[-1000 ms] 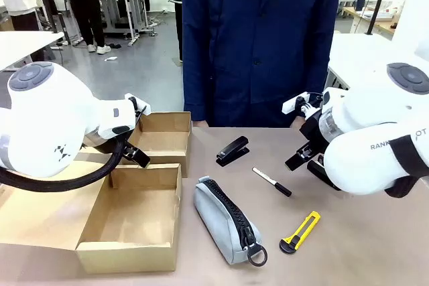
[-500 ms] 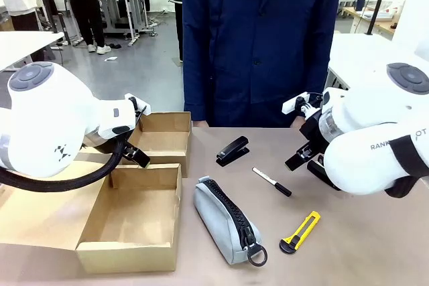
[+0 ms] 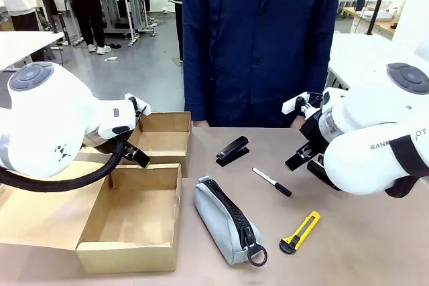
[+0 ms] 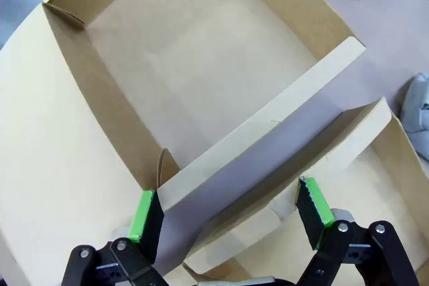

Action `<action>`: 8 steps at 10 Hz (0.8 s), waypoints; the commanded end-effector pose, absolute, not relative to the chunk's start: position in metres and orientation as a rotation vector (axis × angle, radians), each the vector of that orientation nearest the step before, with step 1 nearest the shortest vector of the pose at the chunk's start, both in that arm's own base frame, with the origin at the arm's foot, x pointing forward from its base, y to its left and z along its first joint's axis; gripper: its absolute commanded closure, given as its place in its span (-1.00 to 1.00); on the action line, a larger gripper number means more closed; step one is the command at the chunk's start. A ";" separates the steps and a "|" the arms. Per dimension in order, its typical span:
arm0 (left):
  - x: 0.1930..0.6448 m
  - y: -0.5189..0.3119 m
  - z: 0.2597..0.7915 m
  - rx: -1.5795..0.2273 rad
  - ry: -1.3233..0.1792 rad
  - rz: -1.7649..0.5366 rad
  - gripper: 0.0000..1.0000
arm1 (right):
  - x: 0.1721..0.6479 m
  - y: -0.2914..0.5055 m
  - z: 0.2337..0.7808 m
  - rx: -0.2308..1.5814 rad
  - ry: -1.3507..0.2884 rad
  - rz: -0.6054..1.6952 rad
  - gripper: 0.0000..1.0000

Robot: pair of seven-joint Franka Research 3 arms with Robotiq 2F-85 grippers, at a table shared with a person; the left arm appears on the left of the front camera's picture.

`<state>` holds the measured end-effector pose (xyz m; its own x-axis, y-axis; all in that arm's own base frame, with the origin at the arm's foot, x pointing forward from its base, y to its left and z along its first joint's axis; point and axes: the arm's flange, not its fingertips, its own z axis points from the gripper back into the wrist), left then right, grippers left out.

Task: Place items inside the box.
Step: Pick up a Pencil pouch or Stapler and place it inside the Mailer Box closest to the robot.

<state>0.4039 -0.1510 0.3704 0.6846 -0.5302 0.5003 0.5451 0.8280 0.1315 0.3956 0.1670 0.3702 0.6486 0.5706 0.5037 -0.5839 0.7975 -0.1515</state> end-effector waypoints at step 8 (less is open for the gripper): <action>0.362 -0.126 0.457 -0.195 -0.654 -0.553 -1.00 | 0.391 0.139 0.463 0.100 -0.562 0.432 -1.00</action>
<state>0.3947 -0.1536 0.4184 0.6706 -0.4626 0.5798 0.5296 0.8459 0.0623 0.3964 0.1556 0.4176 0.6997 0.4705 0.5377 -0.5179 0.8524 -0.0720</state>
